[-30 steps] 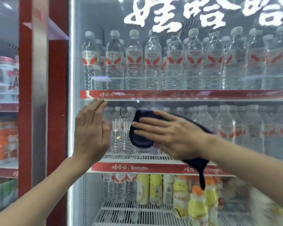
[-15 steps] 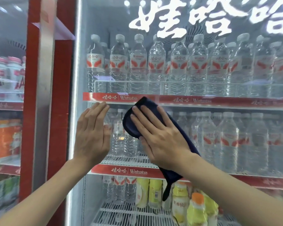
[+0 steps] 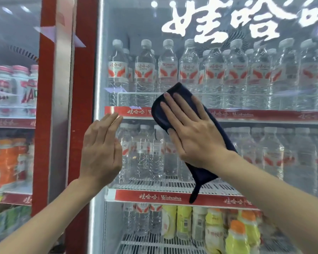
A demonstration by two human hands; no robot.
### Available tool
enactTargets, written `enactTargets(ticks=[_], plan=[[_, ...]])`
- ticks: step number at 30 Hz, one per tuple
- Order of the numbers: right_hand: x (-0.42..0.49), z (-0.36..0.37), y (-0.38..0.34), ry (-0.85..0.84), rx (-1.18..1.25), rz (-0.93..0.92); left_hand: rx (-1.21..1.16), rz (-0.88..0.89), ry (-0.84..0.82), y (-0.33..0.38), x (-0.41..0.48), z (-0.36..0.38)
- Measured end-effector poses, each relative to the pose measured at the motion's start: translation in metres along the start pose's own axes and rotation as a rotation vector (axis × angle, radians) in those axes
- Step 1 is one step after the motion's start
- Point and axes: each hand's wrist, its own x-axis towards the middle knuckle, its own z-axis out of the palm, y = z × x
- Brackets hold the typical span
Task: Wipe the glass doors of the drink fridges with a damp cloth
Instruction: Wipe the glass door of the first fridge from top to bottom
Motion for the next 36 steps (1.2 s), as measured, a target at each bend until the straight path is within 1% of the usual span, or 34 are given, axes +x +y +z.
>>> enactTargets(ticks=[2, 3, 5, 7, 8, 9, 10, 12, 14, 17, 19, 20, 21, 22, 24, 26, 27, 28, 31, 36], plan=[[-0.016, 0.004, -0.021, -0.014, 0.003, 0.018, -0.025, 0.009, 0.017, 0.0, 0.0, -0.002], [-0.028, 0.008, -0.033, -0.036, 0.009, -0.026, -0.05, 0.013, 0.029, 0.0, -0.001, -0.003], [-0.054, 0.014, -0.05, -0.118, 0.018, -0.237, -0.089, 0.016, 0.042, -0.004, -0.002, -0.007], [-0.055, 0.011, -0.041, -0.21, 0.004, -0.484, -0.075, 0.014, 0.045, -0.013, -0.006, -0.012], [-0.043, 0.008, -0.03, -0.232, -0.01, -0.561, -0.062, 0.01, 0.039, -0.019, -0.008, -0.014], [-0.025, 0.005, -0.02, -0.227, -0.021, -0.585, -0.052, 0.006, 0.03, -0.023, -0.009, -0.014], [-0.004, 0.001, -0.01, -0.198, -0.026, -0.551, -0.045, 0.005, 0.021, -0.027, -0.011, -0.014], [0.032, -0.006, 0.002, -0.127, -0.044, -0.399, -0.033, 0.01, 0.017, -0.029, -0.012, -0.012], [0.046, -0.004, -0.003, -0.083, -0.065, -0.274, -0.024, 0.011, 0.025, -0.029, -0.013, -0.009], [0.04, 0.005, -0.028, -0.033, -0.042, -0.151, -0.022, 0.007, 0.028, -0.028, -0.014, -0.01], [0.029, 0.009, -0.051, -0.025, -0.008, -0.057, -0.049, 0.005, 0.03, -0.027, -0.014, -0.011], [0.02, 0.012, -0.064, -0.033, -0.002, -0.04, -0.076, 0.001, 0.034, -0.027, -0.015, -0.012], [0.008, 0.016, -0.078, -0.052, 0.004, -0.063, -0.101, -0.008, 0.043, -0.028, -0.015, -0.014], [-0.005, 0.02, -0.091, -0.079, 0.011, -0.132, -0.114, -0.02, 0.053, -0.03, -0.015, -0.016], [-0.027, 0.025, -0.103, -0.155, 0.01, -0.353, -0.092, -0.039, 0.069, -0.039, -0.017, -0.023], [-0.017, 0.023, -0.088, -0.209, -0.024, -0.559, -0.055, -0.032, 0.055, -0.052, -0.02, -0.027], [0.0, 0.02, -0.077, -0.207, -0.041, -0.589, -0.039, -0.016, 0.039, -0.058, -0.021, -0.028], [0.021, 0.018, -0.065, -0.175, -0.046, -0.545, -0.027, 0.001, 0.022, -0.063, -0.022, -0.027], [0.072, 0.006, -0.046, -0.055, -0.055, -0.24, -0.037, 0.02, 0.012, -0.066, -0.024, -0.023], [0.067, 0.017, -0.085, 0.013, -0.031, -0.025, -0.066, 0.011, 0.035, -0.066, -0.025, -0.021]])
